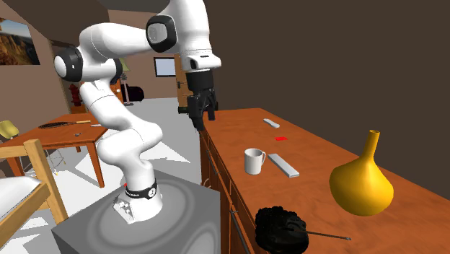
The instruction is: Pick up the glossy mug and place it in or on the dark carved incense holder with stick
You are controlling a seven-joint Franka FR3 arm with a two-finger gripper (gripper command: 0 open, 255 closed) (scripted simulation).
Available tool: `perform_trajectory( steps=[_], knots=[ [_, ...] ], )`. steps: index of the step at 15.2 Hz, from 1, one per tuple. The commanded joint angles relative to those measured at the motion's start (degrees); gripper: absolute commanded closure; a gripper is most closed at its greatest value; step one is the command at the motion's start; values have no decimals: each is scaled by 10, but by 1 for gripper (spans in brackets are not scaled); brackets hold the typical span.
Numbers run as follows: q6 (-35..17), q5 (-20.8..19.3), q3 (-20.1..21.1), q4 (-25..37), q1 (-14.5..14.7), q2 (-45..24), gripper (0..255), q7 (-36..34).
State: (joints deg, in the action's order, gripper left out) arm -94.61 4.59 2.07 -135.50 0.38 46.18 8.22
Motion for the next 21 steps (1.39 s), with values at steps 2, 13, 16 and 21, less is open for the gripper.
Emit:
perform_trajectory(
  steps=[2, 13, 16, 21],
  knots=[
    [-11, 6, 10, -6, 4, -9, 0, -7],
    [-141, 58, 114, -26, 45, -144, 0, -86],
    [-175, 65, 143, -19, 54, -193, 0, -108],
    [-230, 65, 188, 6, 65, -284, 0, -148]
  ],
)
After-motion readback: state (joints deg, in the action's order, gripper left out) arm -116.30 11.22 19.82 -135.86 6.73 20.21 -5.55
